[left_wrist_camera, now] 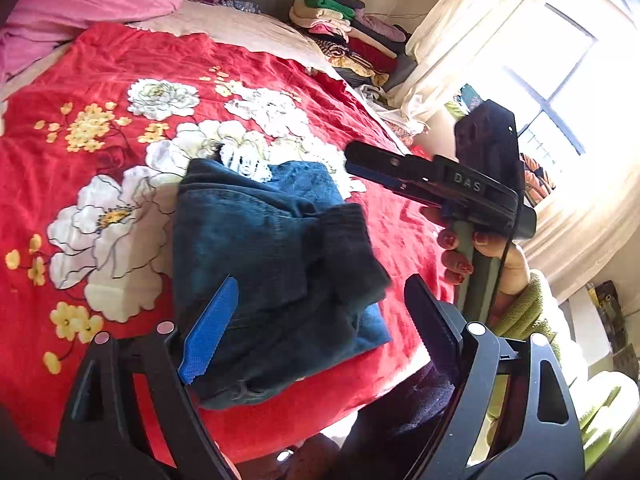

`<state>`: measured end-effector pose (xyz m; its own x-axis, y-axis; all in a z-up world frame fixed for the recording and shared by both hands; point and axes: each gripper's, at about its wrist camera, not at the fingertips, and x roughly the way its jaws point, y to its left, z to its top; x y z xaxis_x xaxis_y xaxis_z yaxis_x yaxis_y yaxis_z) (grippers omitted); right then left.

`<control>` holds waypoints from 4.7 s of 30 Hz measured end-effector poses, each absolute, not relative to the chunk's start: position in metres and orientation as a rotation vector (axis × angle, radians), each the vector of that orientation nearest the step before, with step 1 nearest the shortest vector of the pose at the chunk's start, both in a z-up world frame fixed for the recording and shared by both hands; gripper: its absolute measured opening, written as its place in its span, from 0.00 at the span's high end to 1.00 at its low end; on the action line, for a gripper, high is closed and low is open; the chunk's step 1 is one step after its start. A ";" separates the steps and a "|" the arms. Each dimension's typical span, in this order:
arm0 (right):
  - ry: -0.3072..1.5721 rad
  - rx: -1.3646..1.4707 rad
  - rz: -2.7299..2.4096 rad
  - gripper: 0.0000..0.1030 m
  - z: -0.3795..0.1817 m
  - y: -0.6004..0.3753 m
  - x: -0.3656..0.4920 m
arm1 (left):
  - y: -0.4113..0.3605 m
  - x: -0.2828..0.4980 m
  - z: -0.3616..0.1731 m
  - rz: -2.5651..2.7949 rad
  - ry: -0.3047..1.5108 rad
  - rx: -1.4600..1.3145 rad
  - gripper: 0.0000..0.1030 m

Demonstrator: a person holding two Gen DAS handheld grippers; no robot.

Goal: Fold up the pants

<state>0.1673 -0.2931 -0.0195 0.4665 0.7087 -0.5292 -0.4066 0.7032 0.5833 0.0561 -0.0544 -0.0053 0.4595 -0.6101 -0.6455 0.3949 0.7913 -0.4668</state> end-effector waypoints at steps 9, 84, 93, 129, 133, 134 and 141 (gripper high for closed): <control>0.900 0.338 0.638 0.40 -0.030 -0.290 0.138 | -0.066 0.061 -0.020 -0.611 0.918 -0.193 0.24; 0.634 0.169 0.336 0.19 0.063 -0.292 0.048 | -0.090 0.014 -0.020 -0.560 0.858 0.029 0.44; 0.618 0.109 0.233 0.11 0.064 -0.290 0.018 | -0.079 0.008 0.005 -0.533 0.804 0.027 0.39; 0.723 0.037 0.156 0.06 0.003 -0.285 0.034 | -0.051 0.066 0.003 -0.309 0.801 0.031 0.10; 0.744 0.045 0.147 0.06 -0.004 -0.286 0.038 | -0.053 0.068 -0.005 -0.304 0.823 0.036 0.10; 0.748 0.048 0.148 0.06 -0.004 -0.286 0.038 | -0.053 0.067 -0.006 -0.302 0.825 0.036 0.10; 0.732 0.022 0.149 0.05 0.005 -0.284 0.031 | -0.050 0.057 -0.006 -0.303 0.830 0.043 0.09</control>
<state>0.0312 -0.2845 0.0048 0.7336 0.1436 -0.6643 -0.1283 0.9891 0.0722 0.0572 -0.0497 -0.0064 0.6347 -0.2485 -0.7317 0.2817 0.9561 -0.0803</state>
